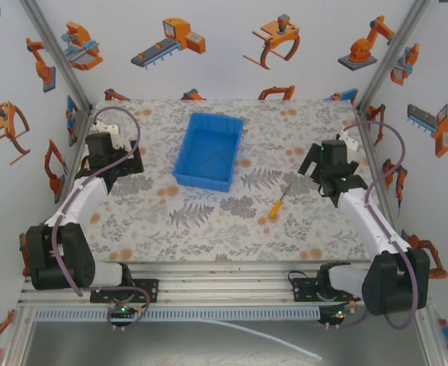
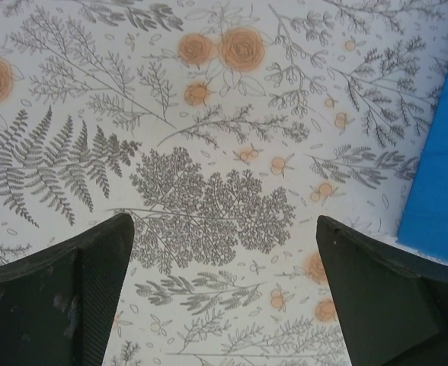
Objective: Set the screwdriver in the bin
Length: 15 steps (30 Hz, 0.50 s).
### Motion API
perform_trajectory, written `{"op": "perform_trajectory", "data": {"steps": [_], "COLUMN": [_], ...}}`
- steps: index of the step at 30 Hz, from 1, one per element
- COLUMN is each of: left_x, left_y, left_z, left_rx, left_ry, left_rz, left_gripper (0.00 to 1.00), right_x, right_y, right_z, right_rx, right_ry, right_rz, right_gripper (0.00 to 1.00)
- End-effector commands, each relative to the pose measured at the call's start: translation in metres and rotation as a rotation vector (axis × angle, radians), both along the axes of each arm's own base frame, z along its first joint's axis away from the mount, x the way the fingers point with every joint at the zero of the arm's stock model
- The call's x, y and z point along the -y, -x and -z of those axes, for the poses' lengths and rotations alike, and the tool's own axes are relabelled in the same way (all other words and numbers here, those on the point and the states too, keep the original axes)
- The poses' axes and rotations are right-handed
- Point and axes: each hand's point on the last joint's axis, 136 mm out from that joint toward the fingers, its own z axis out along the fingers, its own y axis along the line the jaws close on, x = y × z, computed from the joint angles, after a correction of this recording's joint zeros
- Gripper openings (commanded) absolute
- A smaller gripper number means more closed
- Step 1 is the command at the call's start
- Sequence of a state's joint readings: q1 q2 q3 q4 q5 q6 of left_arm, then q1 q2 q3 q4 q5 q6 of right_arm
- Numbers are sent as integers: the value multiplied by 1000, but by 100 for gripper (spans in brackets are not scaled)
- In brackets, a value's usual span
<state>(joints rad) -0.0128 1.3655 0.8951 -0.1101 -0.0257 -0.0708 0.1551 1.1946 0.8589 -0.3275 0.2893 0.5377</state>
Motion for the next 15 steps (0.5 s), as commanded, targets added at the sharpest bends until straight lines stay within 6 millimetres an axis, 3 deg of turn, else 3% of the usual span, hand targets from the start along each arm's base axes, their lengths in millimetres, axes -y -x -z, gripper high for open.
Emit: {"op": "perform_trajectory", "data": {"steps": [1, 8, 15], "left_x": [11, 15, 19], "left_y": [12, 15, 20], "left_z": [-10, -21, -21], "left_rx": [-44, -69, -70], "left_ry": [52, 72, 82], "left_rz": [34, 40, 56], "left_gripper": [97, 97, 97], "right_x": [-13, -73, -109], "right_y": [35, 55, 59], "right_z": [19, 56, 93], "right_rx": [-188, -351, -428], "right_ry": [-42, -77, -85], "right_rz": [47, -50, -96], "right_gripper": [96, 89, 83]}}
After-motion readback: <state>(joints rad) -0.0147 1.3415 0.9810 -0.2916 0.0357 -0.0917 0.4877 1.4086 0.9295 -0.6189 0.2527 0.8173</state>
